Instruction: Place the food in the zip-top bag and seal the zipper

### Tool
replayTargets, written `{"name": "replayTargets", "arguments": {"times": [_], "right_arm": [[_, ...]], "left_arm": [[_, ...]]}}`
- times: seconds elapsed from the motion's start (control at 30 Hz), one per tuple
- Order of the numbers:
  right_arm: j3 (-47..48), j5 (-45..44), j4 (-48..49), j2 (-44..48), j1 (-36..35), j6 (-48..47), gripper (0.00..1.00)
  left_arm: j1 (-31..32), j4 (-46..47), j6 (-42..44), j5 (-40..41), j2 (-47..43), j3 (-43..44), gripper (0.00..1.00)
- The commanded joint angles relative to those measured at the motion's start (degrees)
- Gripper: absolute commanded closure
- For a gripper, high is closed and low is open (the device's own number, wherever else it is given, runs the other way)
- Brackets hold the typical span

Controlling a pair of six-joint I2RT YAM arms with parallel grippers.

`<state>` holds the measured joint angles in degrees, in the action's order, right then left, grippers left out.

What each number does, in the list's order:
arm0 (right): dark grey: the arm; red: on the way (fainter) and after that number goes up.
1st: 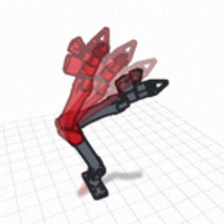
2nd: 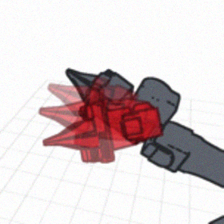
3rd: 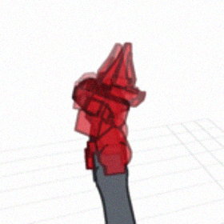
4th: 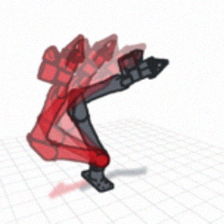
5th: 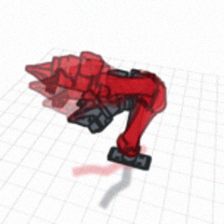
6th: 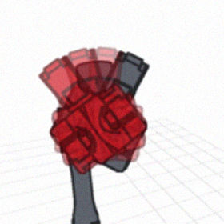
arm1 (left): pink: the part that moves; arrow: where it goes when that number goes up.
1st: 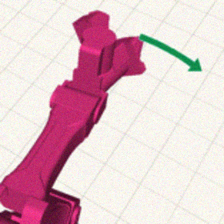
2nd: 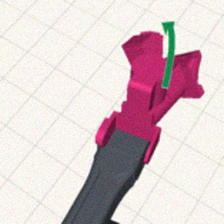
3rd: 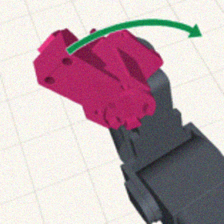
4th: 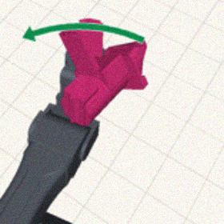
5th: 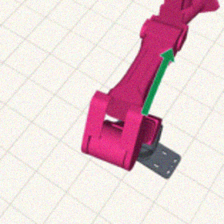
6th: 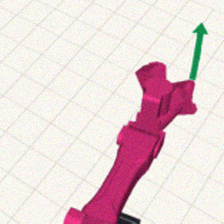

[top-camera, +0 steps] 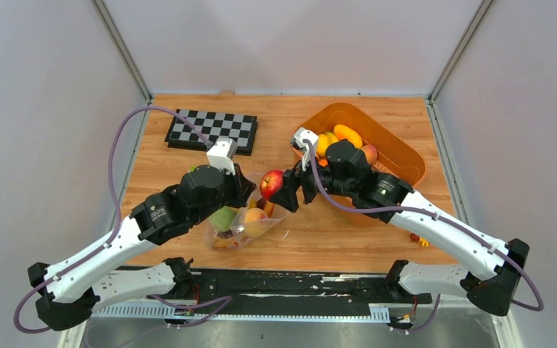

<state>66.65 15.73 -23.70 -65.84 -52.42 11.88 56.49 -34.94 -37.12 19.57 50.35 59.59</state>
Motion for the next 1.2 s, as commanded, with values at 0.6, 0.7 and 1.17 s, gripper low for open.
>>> {"name": "replayTargets", "arguments": {"times": [0.6, 0.7, 1.17], "right_arm": [[9.4, -17.8, -4.1, -6.0, -7.2, -8.0, 0.25], [8.0, -15.1, -1.6, -4.0, -7.2, -7.4, 0.17], [7.7, -20.1, -2.0, -2.1, -7.2, -2.3, 0.06]], "left_arm": [[-0.1, 3.2, 0.1, 1.4, -2.7, 0.2, 0.96], [-0.2, 3.5, 0.0, 1.1, -2.5, 0.1, 0.96], [-0.2, 3.2, -0.1, 1.1, -2.9, 0.1, 0.96]]}}
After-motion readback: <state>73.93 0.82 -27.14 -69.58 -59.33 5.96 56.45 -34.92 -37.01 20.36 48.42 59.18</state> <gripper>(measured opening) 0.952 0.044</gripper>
